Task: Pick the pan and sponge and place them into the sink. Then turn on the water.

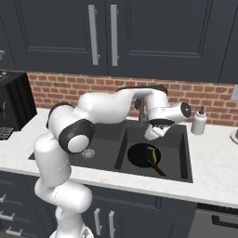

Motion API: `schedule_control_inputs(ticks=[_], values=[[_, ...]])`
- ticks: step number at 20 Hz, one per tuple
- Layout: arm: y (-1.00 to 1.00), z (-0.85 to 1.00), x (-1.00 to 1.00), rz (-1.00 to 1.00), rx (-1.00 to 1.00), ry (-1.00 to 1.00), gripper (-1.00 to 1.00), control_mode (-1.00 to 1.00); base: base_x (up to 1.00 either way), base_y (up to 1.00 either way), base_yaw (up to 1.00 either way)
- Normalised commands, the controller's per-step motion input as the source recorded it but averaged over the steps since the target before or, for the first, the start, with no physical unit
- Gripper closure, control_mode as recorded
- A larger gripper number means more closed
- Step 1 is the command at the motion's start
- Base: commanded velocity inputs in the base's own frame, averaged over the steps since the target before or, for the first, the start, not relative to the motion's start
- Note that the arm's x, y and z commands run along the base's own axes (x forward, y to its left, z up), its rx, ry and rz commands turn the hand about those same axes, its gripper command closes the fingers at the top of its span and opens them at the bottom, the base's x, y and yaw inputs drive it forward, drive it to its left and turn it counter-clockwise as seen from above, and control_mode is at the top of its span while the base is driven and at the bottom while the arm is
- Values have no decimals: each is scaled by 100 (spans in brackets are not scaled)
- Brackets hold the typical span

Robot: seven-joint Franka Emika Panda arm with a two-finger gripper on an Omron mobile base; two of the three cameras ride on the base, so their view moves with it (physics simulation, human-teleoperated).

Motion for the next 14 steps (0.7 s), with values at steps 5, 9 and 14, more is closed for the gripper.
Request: schedule_control_inputs(ticks=[5, 9, 14], values=[[-4, -5, 5, 0, 14, 4, -100, -100, 0, 0, 0], [-22, -14, 0, 0, 22, -3, -100, -100, 0, 0, 0], [-10, -24, 0, 0, 21, -3, -100, -100, 0, 0, 0]])
